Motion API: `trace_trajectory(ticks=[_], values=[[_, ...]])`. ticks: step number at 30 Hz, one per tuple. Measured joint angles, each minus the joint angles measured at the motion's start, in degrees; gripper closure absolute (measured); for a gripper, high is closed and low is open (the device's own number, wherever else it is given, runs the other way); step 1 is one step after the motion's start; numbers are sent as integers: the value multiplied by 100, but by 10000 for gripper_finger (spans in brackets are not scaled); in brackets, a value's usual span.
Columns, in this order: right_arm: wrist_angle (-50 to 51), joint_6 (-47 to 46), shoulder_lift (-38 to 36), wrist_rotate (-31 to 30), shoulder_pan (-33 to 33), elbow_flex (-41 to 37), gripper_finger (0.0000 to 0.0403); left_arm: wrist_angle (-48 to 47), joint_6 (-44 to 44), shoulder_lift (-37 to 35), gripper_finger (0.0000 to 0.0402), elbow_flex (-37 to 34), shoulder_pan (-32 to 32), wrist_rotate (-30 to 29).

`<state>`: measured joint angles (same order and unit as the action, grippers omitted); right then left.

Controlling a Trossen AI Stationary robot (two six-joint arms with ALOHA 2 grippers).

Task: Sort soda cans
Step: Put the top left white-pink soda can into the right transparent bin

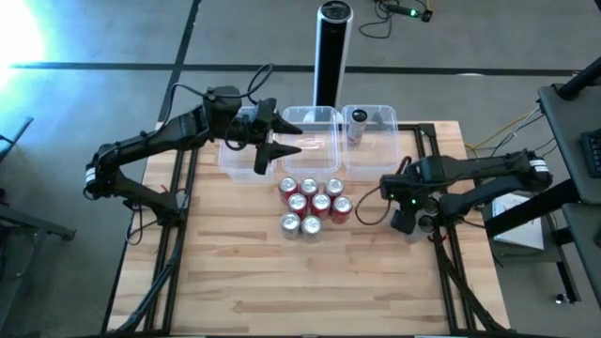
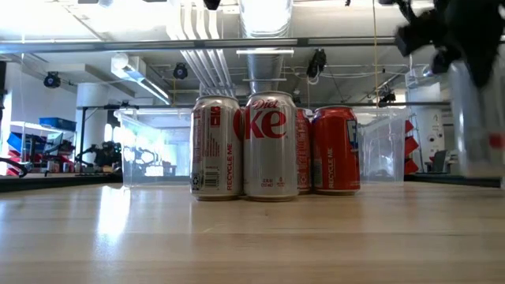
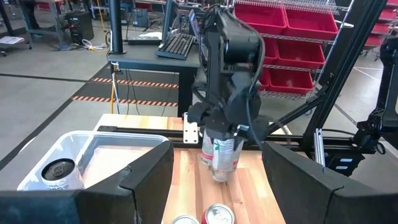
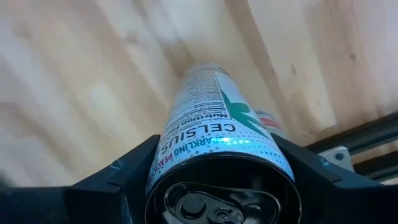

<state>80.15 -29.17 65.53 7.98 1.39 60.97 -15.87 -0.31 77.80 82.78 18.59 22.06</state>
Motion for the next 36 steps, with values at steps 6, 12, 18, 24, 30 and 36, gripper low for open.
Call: trace_trajectory(ticks=[6, 12, 18, 24, 30, 36], values=[[458, 430, 663, -8, -70, 2007, 149, 142, 33, 0, 170, 0, 23, -2], [761, 290, 1230, -502, -409, 3868, 153, 229, -52, 0, 170, 0, 24, -1], [1018, 563, 1671, -1536, -1116, 4913, 147, 220, -128, 0, 170, 0, 24, -2], [979, 912, 2138, -1892, -2283, 5353, 153, 169, -187, 22, 170, 0, 26, -2], [995, 2128, 2581, -1330, -3200, 5071, 149, -41, -330, 11, 170, 0, 22, -2], [919, 2673, 2919, -1249, -3695, 4420, 152, -220, -457, -113, 170, 0, 22, -4]])
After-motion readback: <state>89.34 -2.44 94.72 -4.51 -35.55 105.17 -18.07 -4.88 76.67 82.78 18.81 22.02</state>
